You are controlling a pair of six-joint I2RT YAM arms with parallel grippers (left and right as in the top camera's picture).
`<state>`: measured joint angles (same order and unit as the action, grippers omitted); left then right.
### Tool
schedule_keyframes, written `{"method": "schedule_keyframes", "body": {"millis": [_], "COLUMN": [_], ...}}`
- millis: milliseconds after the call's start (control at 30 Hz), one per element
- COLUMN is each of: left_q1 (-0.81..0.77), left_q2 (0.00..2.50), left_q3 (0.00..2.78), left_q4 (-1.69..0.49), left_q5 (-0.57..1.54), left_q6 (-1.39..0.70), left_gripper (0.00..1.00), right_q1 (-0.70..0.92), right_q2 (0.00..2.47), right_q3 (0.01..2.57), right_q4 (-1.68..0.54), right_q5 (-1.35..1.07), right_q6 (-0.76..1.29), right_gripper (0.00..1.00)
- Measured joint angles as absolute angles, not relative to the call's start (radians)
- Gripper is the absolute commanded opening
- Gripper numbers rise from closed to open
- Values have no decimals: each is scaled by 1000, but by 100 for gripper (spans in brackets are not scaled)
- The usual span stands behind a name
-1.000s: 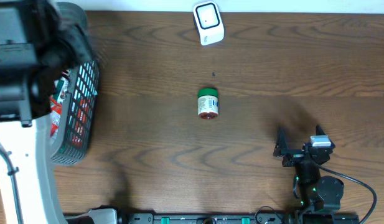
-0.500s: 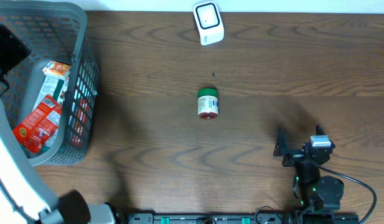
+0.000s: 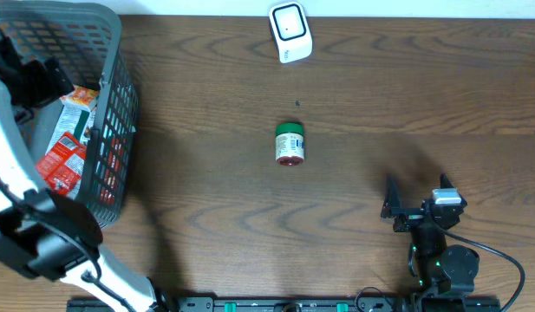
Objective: Scan the item barcode
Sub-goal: 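Reach into the basket and grasp the orange Kleenex tissue pack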
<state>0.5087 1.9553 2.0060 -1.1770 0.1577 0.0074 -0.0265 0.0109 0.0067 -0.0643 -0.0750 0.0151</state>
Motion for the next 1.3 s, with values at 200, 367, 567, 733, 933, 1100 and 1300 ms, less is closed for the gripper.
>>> {"method": "schedule_keyframes", "body": {"millis": [200, 367, 567, 733, 933, 1100, 1300], "left_q1": [509, 509, 501, 465, 414, 408, 408], "left_q2": [2048, 2107, 2123, 2151, 2237, 2257, 2314], "left_q3": [2006, 2006, 2006, 2006, 2005, 2005, 1994], "left_q4": [-1106, -978, -830, -773, -743, -722, -732], "left_q5": [213, 235, 239, 215, 143, 108, 94], "left_q6": [-13, -97, -233, -317, -352, -378, -398], "left_gripper": [98, 94, 79, 79, 79, 79, 70], "right_q1": [-27, -27, -27, -27, -27, -27, -27], "right_q2": [11, 11, 11, 11, 11, 11, 11], "right_q3": [7, 7, 7, 7, 7, 7, 7], "right_q4": [-64, -64, -64, -64, -64, -64, -64], "right_q5": [-75, -75, -75, -75, -75, -75, -75], "right_q6": [15, 15, 15, 15, 15, 15, 15], "right_gripper": [99, 99, 99, 99, 99, 99, 99]}}
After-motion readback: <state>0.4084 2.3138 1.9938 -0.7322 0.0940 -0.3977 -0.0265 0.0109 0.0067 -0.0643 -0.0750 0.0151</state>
